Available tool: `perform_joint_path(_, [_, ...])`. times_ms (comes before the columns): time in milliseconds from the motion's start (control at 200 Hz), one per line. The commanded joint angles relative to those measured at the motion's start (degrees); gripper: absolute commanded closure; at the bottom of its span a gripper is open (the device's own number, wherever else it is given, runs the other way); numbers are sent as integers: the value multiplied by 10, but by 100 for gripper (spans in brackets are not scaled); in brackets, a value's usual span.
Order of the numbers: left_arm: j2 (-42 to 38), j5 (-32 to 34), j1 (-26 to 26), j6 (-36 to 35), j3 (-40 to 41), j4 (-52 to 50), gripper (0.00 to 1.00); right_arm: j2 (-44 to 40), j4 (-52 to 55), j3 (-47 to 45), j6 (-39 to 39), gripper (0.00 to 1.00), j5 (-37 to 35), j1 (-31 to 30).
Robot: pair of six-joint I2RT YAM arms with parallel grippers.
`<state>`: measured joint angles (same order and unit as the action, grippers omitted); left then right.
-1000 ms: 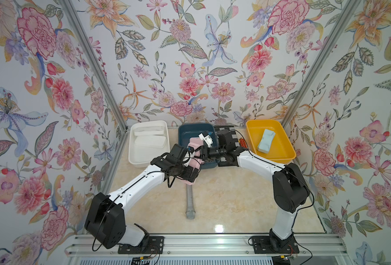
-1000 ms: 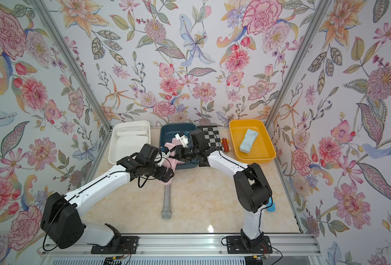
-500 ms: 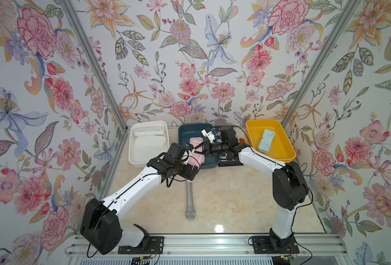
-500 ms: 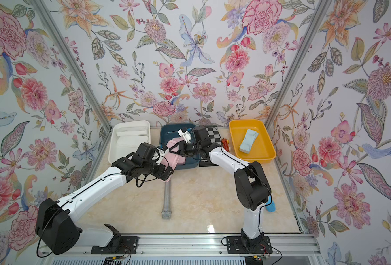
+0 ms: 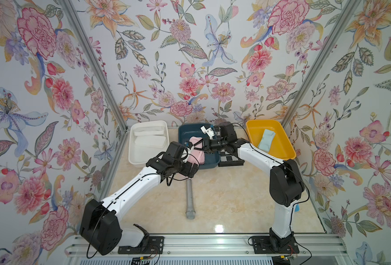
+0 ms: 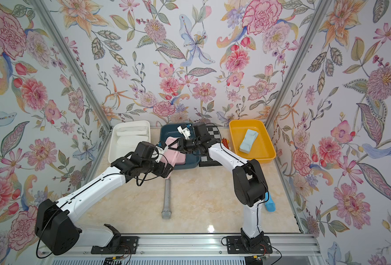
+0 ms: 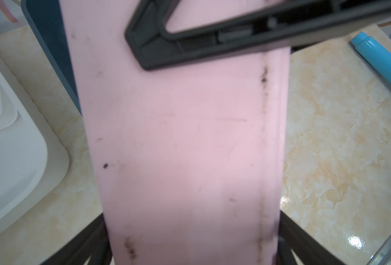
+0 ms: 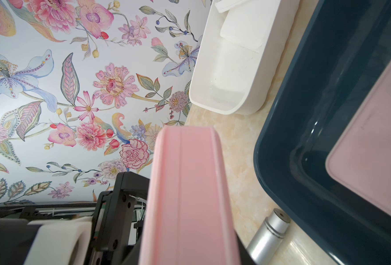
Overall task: Place the pencil cases by color into the storage box
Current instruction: Pick up the pencil case from the center of the board.
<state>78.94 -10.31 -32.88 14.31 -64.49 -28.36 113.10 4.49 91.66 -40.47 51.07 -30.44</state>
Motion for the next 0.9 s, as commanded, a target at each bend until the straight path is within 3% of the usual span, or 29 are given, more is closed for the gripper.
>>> perform_joint_path(0, [-17, -34, 1, -20, 0, -45, 2, 31, 3, 50, 28, 71, -49, 39])
perform_joint_path(265, [-23, -36, 7, -22, 5, -50, 1, 84, 42, 156, 36, 71, -68, 75])
perform_joint_path(665, [-62, -3, 33, -19, -16, -56, 2, 156, 91, 252, 61, 72, -92, 79])
perform_joint_path(895, [-48, 2, 71, -25, -39, -57, 2, 231, 238, 391, 114, 71, -143, 66])
